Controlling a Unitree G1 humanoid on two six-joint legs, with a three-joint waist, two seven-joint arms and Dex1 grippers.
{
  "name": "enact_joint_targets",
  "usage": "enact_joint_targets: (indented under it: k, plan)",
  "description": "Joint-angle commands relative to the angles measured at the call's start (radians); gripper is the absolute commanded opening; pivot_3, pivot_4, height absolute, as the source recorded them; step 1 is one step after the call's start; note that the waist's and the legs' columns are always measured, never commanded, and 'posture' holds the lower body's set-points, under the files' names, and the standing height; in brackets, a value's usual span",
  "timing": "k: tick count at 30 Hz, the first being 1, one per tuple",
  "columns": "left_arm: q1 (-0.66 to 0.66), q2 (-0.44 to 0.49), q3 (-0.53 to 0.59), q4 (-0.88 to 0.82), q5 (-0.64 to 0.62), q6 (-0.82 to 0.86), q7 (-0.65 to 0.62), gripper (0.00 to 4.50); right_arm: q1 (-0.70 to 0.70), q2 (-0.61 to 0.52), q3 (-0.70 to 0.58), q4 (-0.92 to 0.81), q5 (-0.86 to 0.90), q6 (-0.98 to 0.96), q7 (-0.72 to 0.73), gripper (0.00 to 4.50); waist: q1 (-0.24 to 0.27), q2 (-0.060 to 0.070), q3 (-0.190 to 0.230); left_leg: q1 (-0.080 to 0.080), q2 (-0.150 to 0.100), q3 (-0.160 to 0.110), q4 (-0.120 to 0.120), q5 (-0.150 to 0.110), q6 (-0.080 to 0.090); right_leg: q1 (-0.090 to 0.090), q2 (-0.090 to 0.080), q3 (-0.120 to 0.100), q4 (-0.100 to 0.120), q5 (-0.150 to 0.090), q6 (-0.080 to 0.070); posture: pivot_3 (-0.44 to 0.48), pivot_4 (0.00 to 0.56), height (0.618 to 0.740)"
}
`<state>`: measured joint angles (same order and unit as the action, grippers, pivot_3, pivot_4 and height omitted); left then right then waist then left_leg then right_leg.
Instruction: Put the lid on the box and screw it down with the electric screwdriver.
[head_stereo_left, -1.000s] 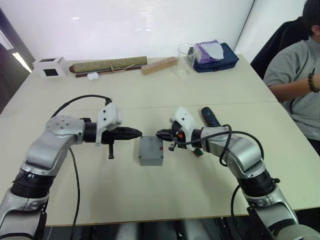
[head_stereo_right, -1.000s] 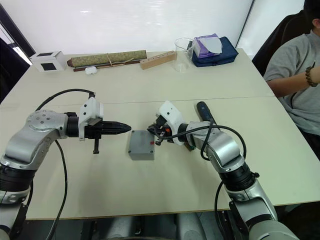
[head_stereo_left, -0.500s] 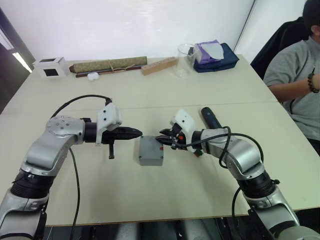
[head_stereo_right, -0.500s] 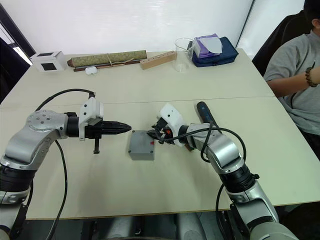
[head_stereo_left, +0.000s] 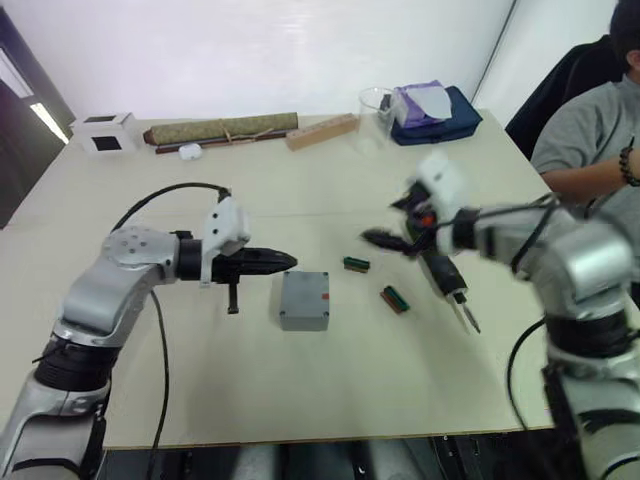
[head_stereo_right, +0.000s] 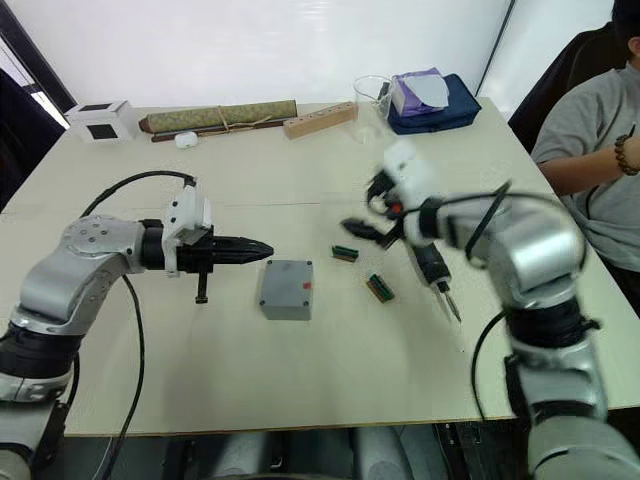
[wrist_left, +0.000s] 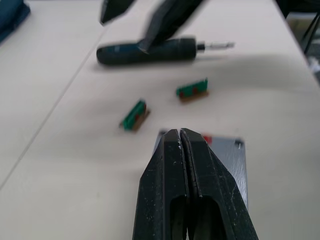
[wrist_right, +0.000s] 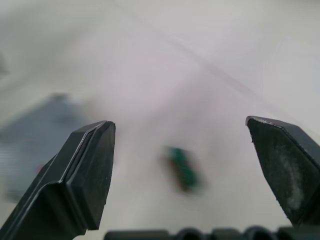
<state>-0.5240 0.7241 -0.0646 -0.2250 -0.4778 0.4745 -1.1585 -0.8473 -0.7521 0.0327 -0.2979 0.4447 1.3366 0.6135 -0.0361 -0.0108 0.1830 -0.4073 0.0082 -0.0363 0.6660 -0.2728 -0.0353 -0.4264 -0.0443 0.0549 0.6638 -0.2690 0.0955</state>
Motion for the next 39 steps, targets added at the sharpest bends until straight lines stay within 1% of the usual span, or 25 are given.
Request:
enact_joint_targets:
  k: [1,3,4,7,10,13,14,17,19,24,27,30,32,37,39]
  plan:
    - [-0.024,-0.017,0.003,-0.042,-0.023,-0.003,0.003,0.0,-0.084,-0.095,0.05,0.084,-0.008,0.13,0.014,4.46,-0.001,0.0,0.0,0.0,0.0,0.0,0.0,0.0,0.0,0.0,0.001,0.0,0.0,0.0,0.0,0.0,0.15,0.736]
    - [-0.027,-0.041,-0.011,-0.033,-0.014,-0.03,0.003,0.0,-0.165,-0.161,0.157,0.19,0.017,0.24,0.064,4.46,-0.012,0.0,0.0,0.0,0.001,0.0,0.0,0.0,0.0,0.0,0.001,0.0,0.0,0.0,0.0,0.0,0.15,0.736]
    - [-0.028,-0.054,-0.018,-0.029,-0.007,-0.043,0.007,0.0,-0.194,-0.18,0.212,0.237,0.023,0.265,0.082,4.46,-0.009,0.003,0.002,0.0,0.001,0.001,0.0,0.0,0.0,-0.001,0.002,0.001,0.0,0.0,0.0,0.0,0.15,0.736]
    - [-0.026,-0.081,-0.035,-0.035,0.015,-0.059,0.028,0.0,-0.254,-0.22,0.35,0.336,0.026,0.278,0.131,4.46,-0.007,0.002,0.001,0.0,0.001,0.001,0.0,0.0,0.0,-0.001,0.001,0.002,0.001,0.0,0.0,0.0,0.15,0.736]
    - [-0.014,-0.09,-0.02,-0.051,0.006,-0.064,0.038,0.0,-0.315,-0.191,0.46,0.486,0.01,0.277,0.163,4.46,-0.009,0.002,0.002,0.0,0.001,0.002,0.0,0.0,0.0,-0.001,0.001,0.002,0.0,0.0,0.0,0.0,0.15,0.736]
    - [-0.012,-0.107,-0.031,-0.069,0.008,-0.06,0.061,0.0,-0.342,-0.181,0.536,0.57,-0.007,0.244,0.207,4.46,-0.007,0.002,0.002,0.0,0.001,0.002,0.0,0.0,0.0,-0.001,0.001,0.002,0.0,0.0,0.0,0.0,0.15,0.736]
    - [-0.006,-0.109,-0.03,-0.074,0.007,-0.06,0.066,0.0,-0.351,-0.163,0.563,0.599,-0.014,0.235,0.217,4.46,-0.007,0.002,0.002,0.0,0.001,0.002,0.0,0.0,0.0,-0.001,0.001,0.002,0.0,0.0,0.0,0.0,0.15,0.736]
    - [0.001,-0.117,-0.035,-0.086,0.009,-0.057,0.082,0.0,-0.367,-0.135,0.623,0.655,-0.033,0.209,0.252,4.46,-0.008,0.002,0.002,0.0,0.001,0.002,0.0,0.0,0.0,-0.001,0.001,0.002,0.0,0.0,0.0,0.0,0.15,0.736]
    - [0.014,-0.11,-0.026,-0.091,0.008,-0.061,0.082,0.0,-0.37,-0.091,0.662,0.701,-0.054,0.19,0.263,4.46,-0.009,0.002,0.002,0.0,0.001,0.002,0.0,0.0,0.0,-0.001,0.001,0.002,0.0,0.0,0.0,0.0,0.15,0.736]
    - [0.031,-0.093,-0.012,-0.106,0.005,-0.06,0.086,0.0,-0.379,-0.001,0.706,0.825,-0.121,0.109,0.296,4.46,-0.009,0.001,0.001,0.0,0.001,0.001,0.0,0.0,0.0,-0.001,0.001,0.002,0.001,0.0,0.0,0.0,0.15,0.736]
    - [0.03,-0.089,-0.01,-0.111,0.006,-0.058,0.098,0.0,-0.384,0.028,0.738,0.867,-0.159,0.067,0.333,3.84,-0.009,0.0,0.001,0.0,0.001,0.001,0.001,0.0,0.0,-0.001,0.001,0.002,0.001,0.0,0.0,0.0,0.15,0.736]
    - [0.027,-0.088,-0.012,-0.11,0.009,-0.059,0.107,0.0,-0.39,0.048,0.745,0.908,-0.195,0.038,0.362,2.76,-0.011,0.0,0.0,0.001,0.001,0.001,0.001,0.0,0.0,0.0,0.001,0.002,0.001,0.0,0.0,0.0,0.15,0.736]
    - [0.034,-0.084,-0.009,-0.114,0.011,-0.061,0.111,0.0,-0.4,0.064,0.739,0.935,-0.215,0.032,0.376,2.17,-0.013,-0.001,0.0,0.001,0.001,0.001,0.001,0.0,0.0,0.0,0.002,0.002,0.001,0.0,0.0,0.0,0.15,0.736]
    - [0.054,-0.06,0.001,-0.134,0.003,-0.049,0.113,0.0,-0.448,0.056,0.665,0.965,-0.239,0.064,0.376,2.13,-0.017,-0.001,0.0,0.001,0.002,0.001,0.001,0.0,0.0,0.0,0.002,0.002,0.001,0.001,0.0,0.0,0.15,0.736]
    - [0.065,-0.035,0.003,-0.139,0.002,-0.042,0.105,0.0,-0.472,0.027,0.614,0.919,-0.23,0.084,0.377,2.13,-0.017,0.001,0.001,0.001,0.002,0.001,0.001,0.0,0.0,-0.001,0.002,0.002,0.001,0.001,0.0,0.0,0.15,0.736]
